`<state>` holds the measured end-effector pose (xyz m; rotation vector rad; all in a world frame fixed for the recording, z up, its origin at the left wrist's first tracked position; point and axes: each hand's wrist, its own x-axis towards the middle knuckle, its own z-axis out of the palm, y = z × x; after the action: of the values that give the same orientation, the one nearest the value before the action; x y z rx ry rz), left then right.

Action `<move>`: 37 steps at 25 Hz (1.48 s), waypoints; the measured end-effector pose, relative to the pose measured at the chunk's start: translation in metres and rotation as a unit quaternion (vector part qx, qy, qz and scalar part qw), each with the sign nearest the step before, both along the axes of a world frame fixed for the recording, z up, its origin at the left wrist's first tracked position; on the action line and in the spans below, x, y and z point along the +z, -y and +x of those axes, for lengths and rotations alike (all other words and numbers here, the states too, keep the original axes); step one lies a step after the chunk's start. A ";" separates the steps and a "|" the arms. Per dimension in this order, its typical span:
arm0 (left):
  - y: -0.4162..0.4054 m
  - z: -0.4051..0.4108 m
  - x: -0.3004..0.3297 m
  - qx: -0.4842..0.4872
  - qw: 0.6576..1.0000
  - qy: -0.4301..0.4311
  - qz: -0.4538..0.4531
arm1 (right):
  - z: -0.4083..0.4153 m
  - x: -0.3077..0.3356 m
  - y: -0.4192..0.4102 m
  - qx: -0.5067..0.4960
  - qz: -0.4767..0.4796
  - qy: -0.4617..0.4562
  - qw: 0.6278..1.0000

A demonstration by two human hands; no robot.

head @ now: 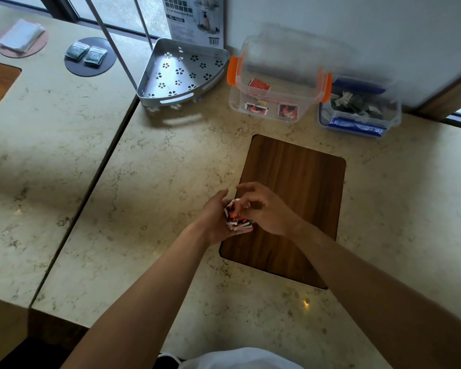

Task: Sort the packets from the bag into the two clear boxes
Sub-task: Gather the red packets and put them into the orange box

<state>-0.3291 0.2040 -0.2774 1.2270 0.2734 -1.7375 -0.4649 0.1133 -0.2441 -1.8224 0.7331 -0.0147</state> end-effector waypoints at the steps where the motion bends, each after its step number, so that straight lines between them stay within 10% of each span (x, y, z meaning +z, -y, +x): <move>1: 0.000 -0.001 0.003 -0.001 1.000 0.000 -0.005 | -0.001 -0.001 -0.001 0.000 0.015 -0.008 1.000; 11: 0.004 -0.013 0.008 0.030 0.999 -0.009 -0.037 | -0.019 -0.012 -0.016 -0.252 0.055 -0.032 0.965; 23: 0.057 -0.012 0.032 0.128 0.976 0.129 -0.118 | 0.001 0.008 0.015 -0.330 0.229 0.034 0.915; 37: 0.264 0.076 0.118 -0.070 0.895 0.405 -0.171 | 0.072 0.074 0.232 -0.384 0.115 0.147 0.904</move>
<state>-0.2535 -0.0597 -0.1596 1.6004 -0.6034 -1.1707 -0.3931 -0.1189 -0.1696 -1.1744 1.1343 -0.6773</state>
